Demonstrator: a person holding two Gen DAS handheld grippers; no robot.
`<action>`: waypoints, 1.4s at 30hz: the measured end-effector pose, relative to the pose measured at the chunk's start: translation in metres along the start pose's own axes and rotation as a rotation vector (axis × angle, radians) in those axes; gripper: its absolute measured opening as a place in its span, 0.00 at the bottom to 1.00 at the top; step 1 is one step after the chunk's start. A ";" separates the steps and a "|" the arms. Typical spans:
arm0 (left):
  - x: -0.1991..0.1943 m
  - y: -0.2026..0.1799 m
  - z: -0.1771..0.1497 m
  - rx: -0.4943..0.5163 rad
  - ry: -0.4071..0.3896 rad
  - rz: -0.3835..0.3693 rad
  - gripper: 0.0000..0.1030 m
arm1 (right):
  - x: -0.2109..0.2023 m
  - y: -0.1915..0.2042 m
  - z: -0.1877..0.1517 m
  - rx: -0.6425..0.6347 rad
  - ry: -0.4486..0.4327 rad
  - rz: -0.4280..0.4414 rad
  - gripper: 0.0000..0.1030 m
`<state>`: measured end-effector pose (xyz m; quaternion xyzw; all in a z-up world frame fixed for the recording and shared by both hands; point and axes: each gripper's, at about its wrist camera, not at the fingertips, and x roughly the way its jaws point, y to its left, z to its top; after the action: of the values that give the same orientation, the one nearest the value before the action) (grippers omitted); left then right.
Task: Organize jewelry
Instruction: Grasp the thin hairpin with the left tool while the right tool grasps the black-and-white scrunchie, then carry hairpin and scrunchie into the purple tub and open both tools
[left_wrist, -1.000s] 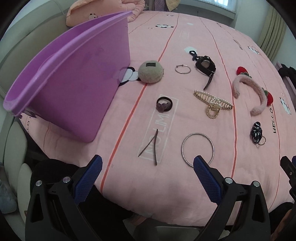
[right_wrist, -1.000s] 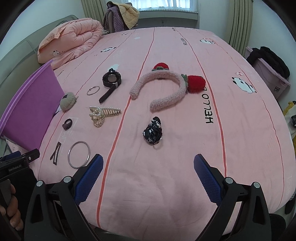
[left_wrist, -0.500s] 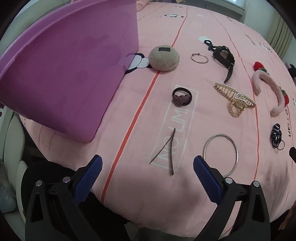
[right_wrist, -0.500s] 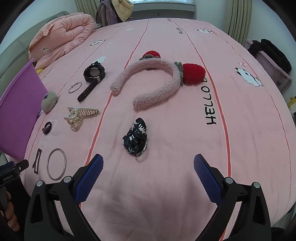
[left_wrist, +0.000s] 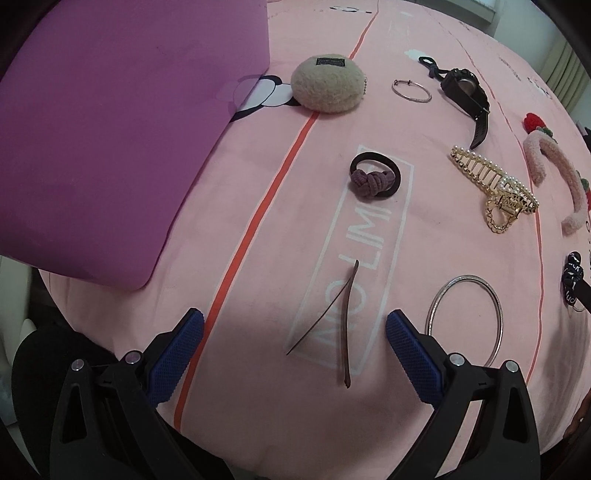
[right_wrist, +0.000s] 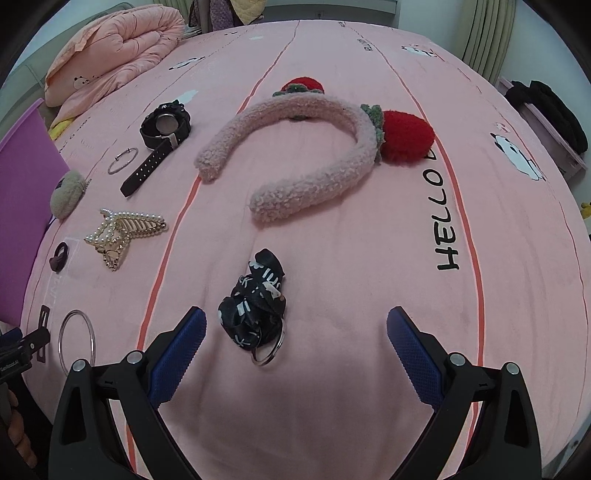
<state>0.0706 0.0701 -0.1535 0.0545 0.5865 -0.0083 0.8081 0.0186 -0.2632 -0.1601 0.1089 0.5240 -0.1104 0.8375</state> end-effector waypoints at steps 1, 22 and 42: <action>0.002 0.000 0.000 0.001 0.003 -0.001 0.94 | 0.004 0.001 0.001 -0.003 0.009 -0.004 0.91; 0.025 -0.007 0.001 -0.020 -0.021 -0.031 0.88 | 0.030 0.015 -0.006 -0.070 0.020 -0.062 0.86; -0.029 0.001 0.000 -0.025 -0.128 -0.104 0.13 | -0.015 0.022 -0.019 -0.059 -0.054 0.021 0.29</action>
<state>0.0621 0.0698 -0.1262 0.0135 0.5359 -0.0464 0.8429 0.0028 -0.2352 -0.1530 0.0864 0.5029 -0.0891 0.8554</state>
